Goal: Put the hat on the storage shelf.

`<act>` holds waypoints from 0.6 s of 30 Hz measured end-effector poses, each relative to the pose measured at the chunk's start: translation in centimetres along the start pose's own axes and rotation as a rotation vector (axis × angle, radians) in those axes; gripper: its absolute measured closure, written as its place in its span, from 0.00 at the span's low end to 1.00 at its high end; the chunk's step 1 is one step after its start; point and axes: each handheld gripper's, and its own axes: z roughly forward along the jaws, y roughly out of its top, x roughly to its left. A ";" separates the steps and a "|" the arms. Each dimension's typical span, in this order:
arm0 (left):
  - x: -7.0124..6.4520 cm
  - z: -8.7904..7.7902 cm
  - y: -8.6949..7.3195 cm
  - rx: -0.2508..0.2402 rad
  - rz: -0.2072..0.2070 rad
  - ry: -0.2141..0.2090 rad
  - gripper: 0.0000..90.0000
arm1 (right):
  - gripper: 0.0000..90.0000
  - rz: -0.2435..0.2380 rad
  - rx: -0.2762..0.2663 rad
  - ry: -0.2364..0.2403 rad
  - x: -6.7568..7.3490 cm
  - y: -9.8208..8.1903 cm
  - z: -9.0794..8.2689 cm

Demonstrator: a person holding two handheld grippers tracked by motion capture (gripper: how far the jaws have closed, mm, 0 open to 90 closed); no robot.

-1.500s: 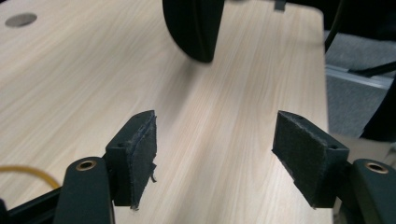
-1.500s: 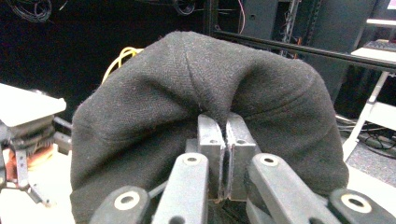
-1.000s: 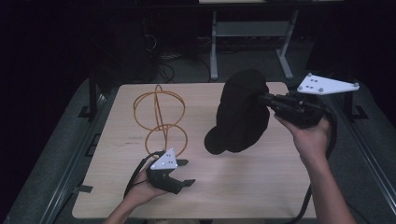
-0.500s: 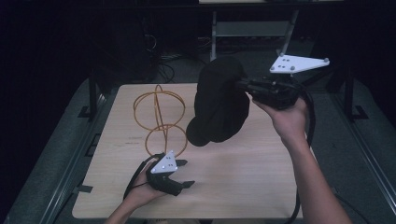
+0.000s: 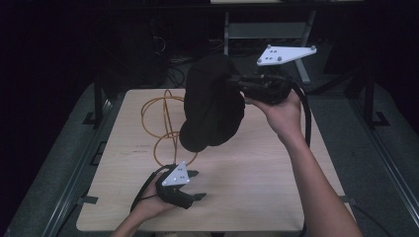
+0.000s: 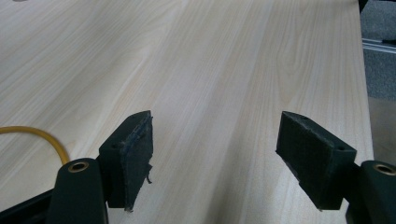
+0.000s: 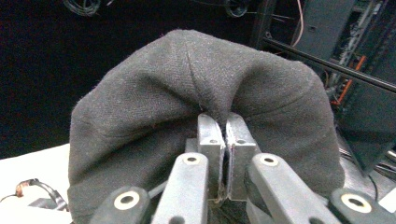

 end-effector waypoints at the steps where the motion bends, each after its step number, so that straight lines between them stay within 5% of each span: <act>1: 0.0 0.0 0.0 -0.003 0.000 0.000 0.30 | 0.97 0.000 0.001 0.005 0.0 0.2 0.2; 18: -0.2 0.2 0.1 -0.016 0.026 -0.004 0.30 | 0.97 -0.056 0.072 0.101 0.6 4.5 6.2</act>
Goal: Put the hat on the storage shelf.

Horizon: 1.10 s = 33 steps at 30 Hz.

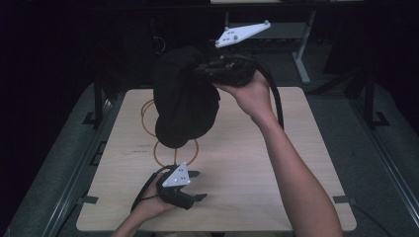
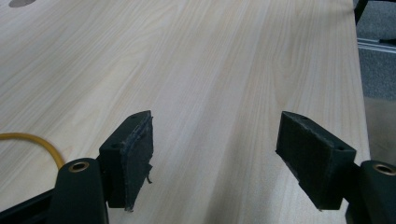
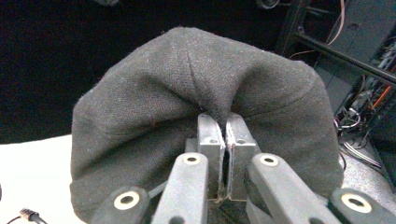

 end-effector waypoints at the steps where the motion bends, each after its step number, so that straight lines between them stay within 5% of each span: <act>1: 0.0 0.0 0.0 0.000 0.004 -0.002 0.30 | 0.97 -0.006 0.008 0.004 0.0 0.2 0.4; 19: -0.1 -0.1 0.1 0.001 0.009 -0.012 0.30 | 0.97 0.017 0.149 0.070 -0.3 1.1 7.9; 33: -0.5 0.2 0.4 -0.007 0.024 -0.023 0.30 | 0.96 0.069 0.168 0.096 -0.5 0.9 12.2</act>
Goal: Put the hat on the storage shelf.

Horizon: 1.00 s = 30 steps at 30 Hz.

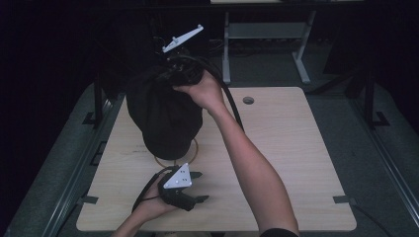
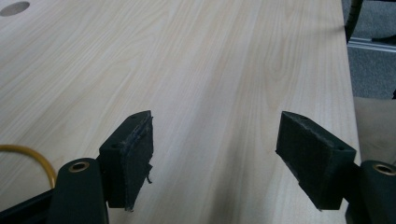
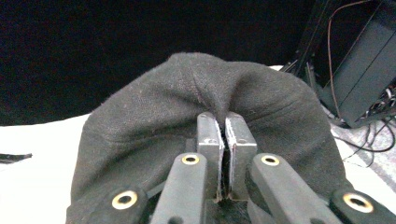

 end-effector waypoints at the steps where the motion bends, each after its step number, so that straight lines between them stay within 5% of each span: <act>1: -0.1 0.1 0.0 -0.001 0.002 -0.002 0.30 | 0.94 0.004 0.001 0.000 0.0 0.0 0.4; 5: -0.5 0.2 0.2 0.004 0.026 -0.016 0.30 | 0.71 0.048 0.066 0.006 -0.3 -0.3 2.8; 10: -0.9 0.2 0.3 0.002 0.037 -0.021 0.30 | 0.60 0.052 0.086 0.035 -0.1 -0.9 3.5; 30: -0.4 0.0 0.0 -0.006 0.010 -0.012 0.30 | 0.43 0.084 0.005 0.037 -0.1 -2.6 -1.5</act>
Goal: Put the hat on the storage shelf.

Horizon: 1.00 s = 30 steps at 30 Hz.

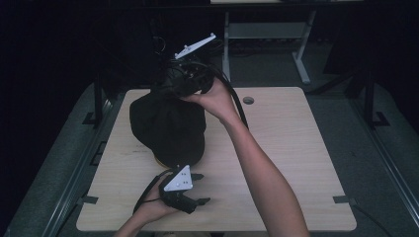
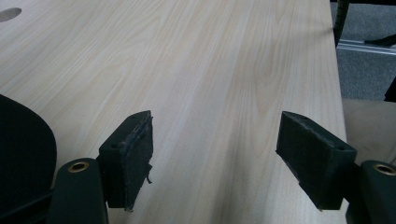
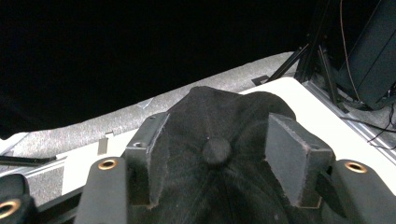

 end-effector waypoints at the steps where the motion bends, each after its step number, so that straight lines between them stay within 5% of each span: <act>1: 0.0 0.0 0.0 0.001 0.002 0.002 0.30 | 0.43 0.001 -0.002 -0.003 0.0 -0.1 -0.2; 30: 0.3 -0.1 -0.1 -0.011 -0.019 0.008 0.30 | 0.31 0.067 -0.038 -0.058 -1.1 -3.8 -6.1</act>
